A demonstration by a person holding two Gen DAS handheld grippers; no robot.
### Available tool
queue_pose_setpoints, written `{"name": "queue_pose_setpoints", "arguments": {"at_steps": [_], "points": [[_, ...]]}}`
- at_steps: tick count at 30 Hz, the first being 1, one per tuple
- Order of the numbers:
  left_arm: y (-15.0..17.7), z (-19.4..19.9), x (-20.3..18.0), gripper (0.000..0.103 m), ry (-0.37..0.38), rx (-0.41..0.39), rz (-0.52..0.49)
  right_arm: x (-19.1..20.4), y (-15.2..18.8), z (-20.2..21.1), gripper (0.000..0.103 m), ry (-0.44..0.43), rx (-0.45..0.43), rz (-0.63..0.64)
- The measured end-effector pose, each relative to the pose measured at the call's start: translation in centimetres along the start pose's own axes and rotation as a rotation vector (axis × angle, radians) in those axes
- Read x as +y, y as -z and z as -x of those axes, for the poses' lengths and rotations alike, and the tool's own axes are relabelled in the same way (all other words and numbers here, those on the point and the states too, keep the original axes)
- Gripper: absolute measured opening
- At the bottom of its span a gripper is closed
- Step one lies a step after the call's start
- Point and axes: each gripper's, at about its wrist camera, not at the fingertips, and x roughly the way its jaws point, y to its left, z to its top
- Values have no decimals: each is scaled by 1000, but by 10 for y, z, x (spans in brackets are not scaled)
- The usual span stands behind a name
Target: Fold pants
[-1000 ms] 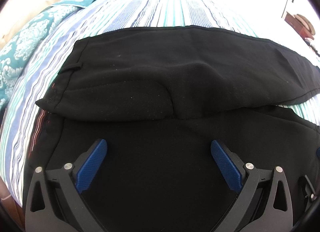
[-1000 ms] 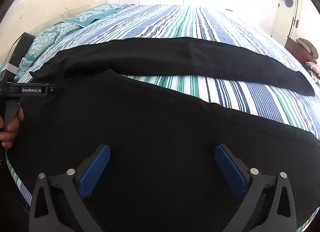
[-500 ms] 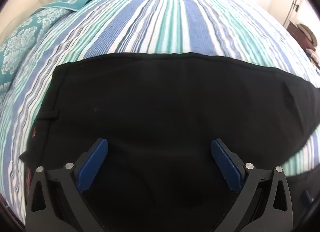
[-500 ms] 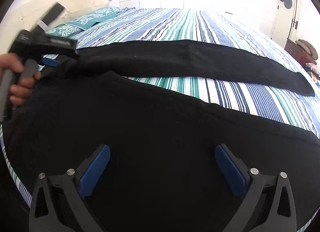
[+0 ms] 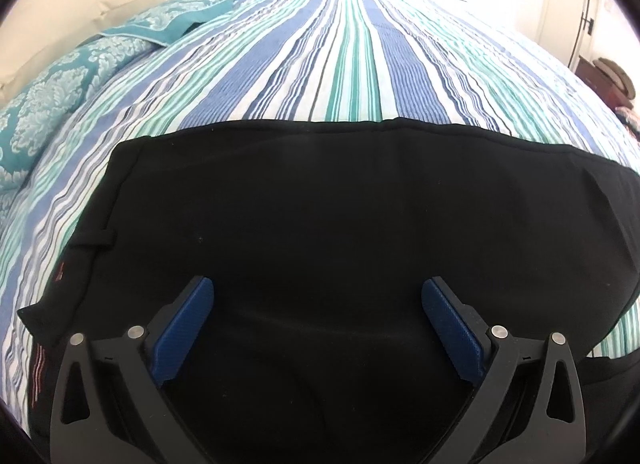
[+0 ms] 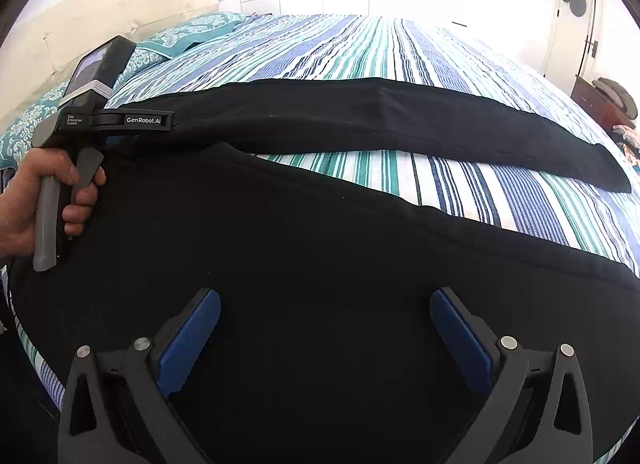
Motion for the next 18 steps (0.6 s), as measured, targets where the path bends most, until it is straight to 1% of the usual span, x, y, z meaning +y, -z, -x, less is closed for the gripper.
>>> {"name": "queue_pose_setpoints", "arguments": {"at_steps": [2,4,5,7,9,10,12,14,16,18], "points": [[3,3,6,103,7,-7,4,-1,-8,0,103,-10,44,3],[4,3,7,103,9,-12,5,-14,-22,6,103,-62,71,-29],[4,3,7,103,10,-14,6,-26,-29,12,103,-85,62,-65],[5,3,5,103,10,-18,6,-65,-46,25,103,-92,22,-142],[6,3,5,103,9,-21,6,-117,-62,32,103,-56,2,-203],[6,3,5,103,9,-22,6,-149,-69,33,103,-32,-6,-239],[6,3,4,103,8,-25,6,-219,-79,33,103,27,-34,-325],[6,3,5,103,9,-28,7,-293,-87,33,103,114,-78,-413],[7,3,5,103,10,-32,8,-368,-98,23,103,181,-80,-498],[7,3,5,103,11,-34,9,-436,-111,6,103,202,-44,-572]]}}
